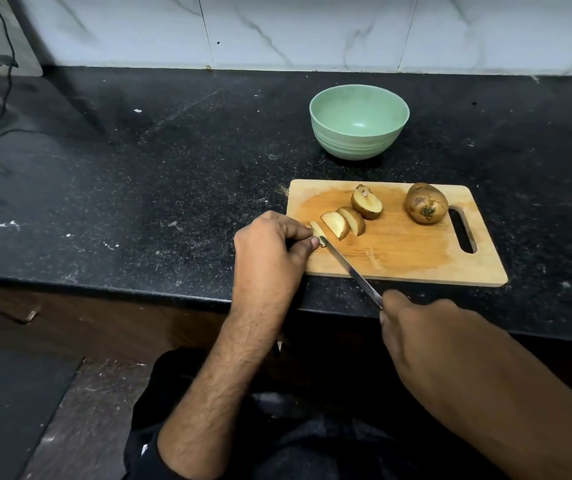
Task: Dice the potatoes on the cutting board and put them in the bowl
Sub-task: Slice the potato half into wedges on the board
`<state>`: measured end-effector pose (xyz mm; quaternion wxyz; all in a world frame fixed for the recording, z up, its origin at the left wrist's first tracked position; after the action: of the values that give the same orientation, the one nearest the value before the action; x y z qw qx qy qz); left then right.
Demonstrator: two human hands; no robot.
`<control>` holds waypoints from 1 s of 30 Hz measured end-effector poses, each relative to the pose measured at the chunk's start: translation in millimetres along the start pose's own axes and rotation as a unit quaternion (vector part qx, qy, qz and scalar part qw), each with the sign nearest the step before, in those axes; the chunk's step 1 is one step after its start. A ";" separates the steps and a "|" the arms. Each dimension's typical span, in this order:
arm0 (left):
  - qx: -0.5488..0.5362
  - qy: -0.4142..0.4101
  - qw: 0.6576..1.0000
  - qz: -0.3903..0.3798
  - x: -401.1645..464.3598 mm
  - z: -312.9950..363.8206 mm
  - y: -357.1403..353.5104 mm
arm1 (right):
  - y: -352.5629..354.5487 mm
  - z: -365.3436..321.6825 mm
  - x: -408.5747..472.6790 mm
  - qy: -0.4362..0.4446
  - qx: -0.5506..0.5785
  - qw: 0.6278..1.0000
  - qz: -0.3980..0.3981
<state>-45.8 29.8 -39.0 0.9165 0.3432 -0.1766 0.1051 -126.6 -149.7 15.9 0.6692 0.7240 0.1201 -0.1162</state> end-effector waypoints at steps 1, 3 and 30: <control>-0.002 0.002 1.000 -0.002 0.4 0.3 0.4 | 0.1 2.3 -3.9 -0.003 0.004 1.000 -0.009; -0.002 0.005 1.000 -0.001 0.8 1.3 0.8 | 1.2 6.6 -8.9 -0.006 0.012 1.000 -0.020; -0.026 0.008 0.999 0.029 -6.3 -1.1 3.1 | 14.0 -10.5 14.5 0.009 0.014 0.998 0.066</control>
<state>-52.2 32.3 -40.5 0.9229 0.3133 -0.1822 0.1299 -108.2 -140.0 25.1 0.6643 0.7405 0.0764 -0.0674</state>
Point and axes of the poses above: each hand's wrist, its own x-axis towards the middle knuckle, its own y-axis out of the back of the hand, z = x × y, the point moved 2 cm from there along x, towards the middle knuckle, and after that the axes turned 12 degrees about -y, right-handed, at the moved point
